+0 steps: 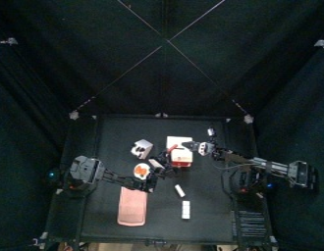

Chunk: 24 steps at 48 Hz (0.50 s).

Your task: Put salmon on plate

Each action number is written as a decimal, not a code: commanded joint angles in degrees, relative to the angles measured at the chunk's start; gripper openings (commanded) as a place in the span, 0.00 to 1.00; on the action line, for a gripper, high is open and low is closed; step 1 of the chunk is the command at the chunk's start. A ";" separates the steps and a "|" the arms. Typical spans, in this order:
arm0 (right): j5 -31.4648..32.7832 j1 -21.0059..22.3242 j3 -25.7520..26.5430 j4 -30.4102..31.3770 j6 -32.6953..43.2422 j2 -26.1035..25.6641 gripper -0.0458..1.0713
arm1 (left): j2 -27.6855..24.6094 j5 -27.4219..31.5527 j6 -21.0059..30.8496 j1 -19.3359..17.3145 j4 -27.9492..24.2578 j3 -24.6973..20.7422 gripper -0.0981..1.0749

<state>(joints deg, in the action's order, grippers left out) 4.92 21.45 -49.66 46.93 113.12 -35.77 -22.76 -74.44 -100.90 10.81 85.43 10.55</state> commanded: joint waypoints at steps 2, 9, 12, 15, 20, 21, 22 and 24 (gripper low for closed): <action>-0.44 0.18 -0.97 0.26 -0.26 -3.25 0.82 | 2.81 0.79 -0.26 0.00 -0.09 -0.44 0.56; -0.44 0.26 -3.60 0.35 -0.62 -7.12 0.82 | 5.98 5.19 -0.18 0.79 0.53 1.32 0.56; -0.44 0.35 -4.39 0.35 -0.79 -8.26 0.82 | 7.65 7.65 -0.26 1.41 0.70 2.55 0.56; -0.44 0.44 -5.19 0.62 -0.79 -9.32 0.82 | 9.67 10.37 -0.35 2.11 0.44 4.57 0.56; -0.44 0.53 -6.06 1.14 -0.79 -10.63 0.82 | 12.48 14.06 -0.26 2.64 0.26 7.91 0.56; -0.44 0.62 -6.24 1.32 -0.79 -10.81 0.82 | 13.10 14.94 -0.26 2.72 0.26 8.53 0.56; -0.44 0.53 -6.33 1.49 -0.79 -10.81 0.82 | 14.06 16.35 -0.26 2.99 0.18 9.49 0.56; -0.53 0.62 -6.50 1.85 -0.79 -10.81 0.82 | 15.56 18.46 -0.18 3.34 0.26 10.90 0.56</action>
<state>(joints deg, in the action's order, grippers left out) 4.75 21.80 -56.51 48.16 112.50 -46.49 -11.60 -59.59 -101.25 13.71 85.96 19.78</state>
